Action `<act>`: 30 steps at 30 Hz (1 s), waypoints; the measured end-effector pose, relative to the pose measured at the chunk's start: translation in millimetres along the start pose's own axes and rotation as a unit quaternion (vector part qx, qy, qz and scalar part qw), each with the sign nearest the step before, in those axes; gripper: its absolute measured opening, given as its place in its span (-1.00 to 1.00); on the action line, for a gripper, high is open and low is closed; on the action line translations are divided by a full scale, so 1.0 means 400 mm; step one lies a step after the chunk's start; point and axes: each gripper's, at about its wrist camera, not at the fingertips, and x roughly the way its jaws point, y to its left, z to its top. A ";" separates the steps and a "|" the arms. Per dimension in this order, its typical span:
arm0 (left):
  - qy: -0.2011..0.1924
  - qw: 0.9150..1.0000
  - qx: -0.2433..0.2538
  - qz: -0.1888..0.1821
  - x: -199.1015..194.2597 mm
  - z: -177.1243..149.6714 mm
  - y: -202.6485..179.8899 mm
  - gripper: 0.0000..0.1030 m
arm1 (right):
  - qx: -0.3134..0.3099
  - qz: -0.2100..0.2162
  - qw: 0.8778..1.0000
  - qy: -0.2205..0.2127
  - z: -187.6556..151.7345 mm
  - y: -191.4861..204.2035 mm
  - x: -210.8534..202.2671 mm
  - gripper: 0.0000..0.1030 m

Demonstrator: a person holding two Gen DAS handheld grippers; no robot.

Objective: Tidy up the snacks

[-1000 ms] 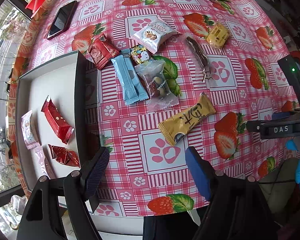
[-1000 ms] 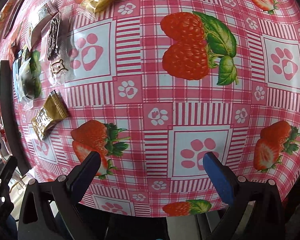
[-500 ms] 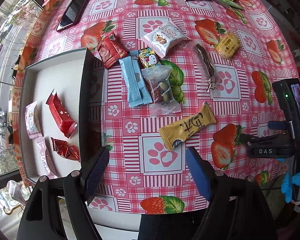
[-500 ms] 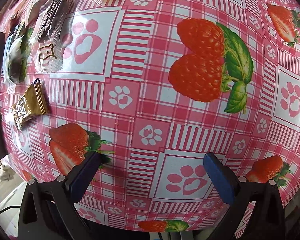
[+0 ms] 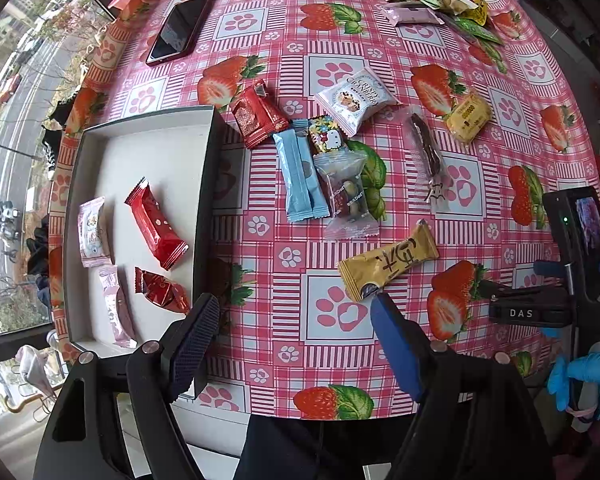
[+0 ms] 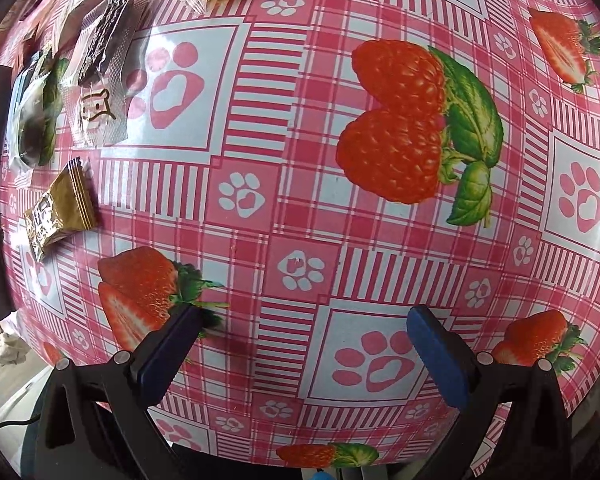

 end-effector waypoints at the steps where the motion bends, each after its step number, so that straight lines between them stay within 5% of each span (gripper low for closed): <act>1: -0.002 1.000 -0.006 0.000 -0.001 -0.001 0.006 0.58 | 0.001 0.000 1.000 -0.001 -0.003 0.001 0.000 1.00; 11: -0.006 0.998 -0.052 -0.015 0.001 -0.017 0.049 0.58 | 0.000 -0.001 1.000 0.005 -0.003 0.001 0.001 1.00; 30: -0.017 1.000 -0.019 -0.013 0.000 -0.003 0.041 0.58 | -0.003 -0.002 1.000 -0.007 -0.003 0.001 -0.002 1.00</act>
